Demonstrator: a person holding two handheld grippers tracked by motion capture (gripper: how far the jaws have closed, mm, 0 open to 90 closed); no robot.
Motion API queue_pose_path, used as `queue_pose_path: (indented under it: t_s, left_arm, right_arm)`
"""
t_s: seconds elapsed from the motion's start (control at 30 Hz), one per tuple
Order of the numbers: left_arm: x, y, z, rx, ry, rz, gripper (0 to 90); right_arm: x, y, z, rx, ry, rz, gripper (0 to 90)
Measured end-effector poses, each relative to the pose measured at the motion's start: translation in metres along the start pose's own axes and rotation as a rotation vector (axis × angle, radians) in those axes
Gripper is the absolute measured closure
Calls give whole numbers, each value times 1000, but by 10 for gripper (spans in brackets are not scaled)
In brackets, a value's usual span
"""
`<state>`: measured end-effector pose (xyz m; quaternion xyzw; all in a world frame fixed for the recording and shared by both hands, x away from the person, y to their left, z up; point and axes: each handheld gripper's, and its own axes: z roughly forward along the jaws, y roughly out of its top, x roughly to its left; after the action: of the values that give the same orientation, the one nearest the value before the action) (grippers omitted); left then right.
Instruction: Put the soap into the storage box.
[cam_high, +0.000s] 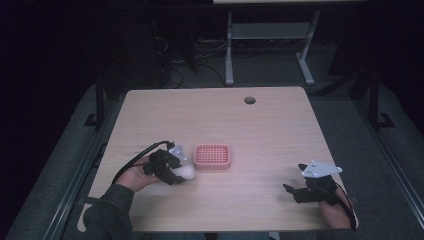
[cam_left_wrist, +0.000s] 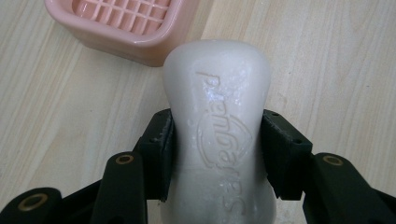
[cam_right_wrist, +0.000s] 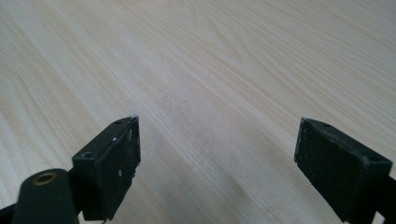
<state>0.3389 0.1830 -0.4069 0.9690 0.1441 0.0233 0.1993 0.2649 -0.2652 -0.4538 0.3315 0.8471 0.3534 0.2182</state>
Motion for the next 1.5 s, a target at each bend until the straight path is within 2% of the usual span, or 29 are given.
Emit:
queue_pose_path:
  t_s: [0.83, 1.5]
  left_arm:
    - [10, 24, -1, 8, -11, 24, 491]
    - [20, 46, 0, 21, -1, 41, 491]
  right_arm:
    - [-1, -1, -2, -21, 7, 21, 137]
    - [-4, -3, -3, -32, 7, 37, 137]
